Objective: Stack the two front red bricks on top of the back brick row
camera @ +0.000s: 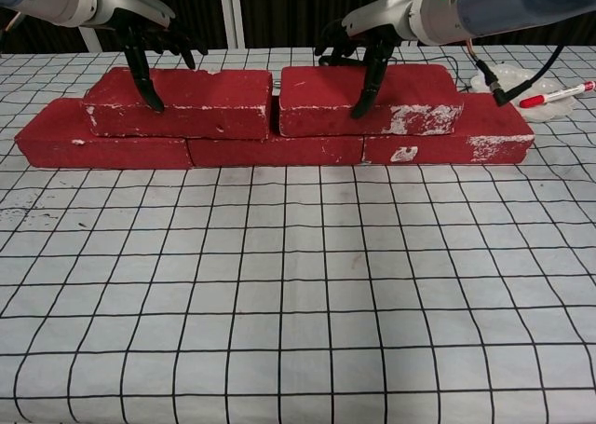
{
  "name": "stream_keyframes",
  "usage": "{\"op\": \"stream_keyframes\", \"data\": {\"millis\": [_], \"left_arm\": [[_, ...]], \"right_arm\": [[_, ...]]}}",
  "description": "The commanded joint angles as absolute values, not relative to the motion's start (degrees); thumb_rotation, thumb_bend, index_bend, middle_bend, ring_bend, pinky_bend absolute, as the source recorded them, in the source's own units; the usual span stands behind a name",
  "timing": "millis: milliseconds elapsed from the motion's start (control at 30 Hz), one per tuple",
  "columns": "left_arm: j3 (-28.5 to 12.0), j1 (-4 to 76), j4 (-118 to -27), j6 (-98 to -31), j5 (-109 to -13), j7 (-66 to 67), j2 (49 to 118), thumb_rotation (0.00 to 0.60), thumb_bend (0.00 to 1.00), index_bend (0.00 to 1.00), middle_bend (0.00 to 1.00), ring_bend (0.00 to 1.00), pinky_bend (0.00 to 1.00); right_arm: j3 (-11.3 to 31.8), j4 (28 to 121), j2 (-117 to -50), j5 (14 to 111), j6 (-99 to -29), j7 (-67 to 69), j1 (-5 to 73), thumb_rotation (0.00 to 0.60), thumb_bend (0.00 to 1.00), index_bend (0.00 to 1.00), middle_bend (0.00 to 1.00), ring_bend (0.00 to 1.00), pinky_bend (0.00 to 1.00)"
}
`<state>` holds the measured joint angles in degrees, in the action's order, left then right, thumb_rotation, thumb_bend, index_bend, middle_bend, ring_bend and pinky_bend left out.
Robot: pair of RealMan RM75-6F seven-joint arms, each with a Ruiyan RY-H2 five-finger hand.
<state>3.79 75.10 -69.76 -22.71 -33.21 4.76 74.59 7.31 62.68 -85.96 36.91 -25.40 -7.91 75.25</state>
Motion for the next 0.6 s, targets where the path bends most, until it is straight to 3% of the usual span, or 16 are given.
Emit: {"op": "stream_keyframes", "data": {"millis": [33, 600], "left_arm": [[3.78, 75.12, -69.77, -22.7, -33.18, 4.8, 74.61, 0.6, 0.0, 0.03, 0.12, 0.0, 0.04], [3.87, 75.37, -70.22, -22.84, -32.63, 5.1, 74.29, 0.6, 0.0, 0.03, 0.11, 0.0, 0.04]], "right_arm": [[7.28, 62.65, -86.03, 36.9, -25.62, -8.02, 75.25, 0.6, 0.0, 0.0, 0.1, 0.0, 0.12], [7.51, 63.91, -85.48, 37.02, -26.15, -8.42, 75.35, 0.6, 0.0, 0.0, 0.07, 0.0, 0.12]]}}
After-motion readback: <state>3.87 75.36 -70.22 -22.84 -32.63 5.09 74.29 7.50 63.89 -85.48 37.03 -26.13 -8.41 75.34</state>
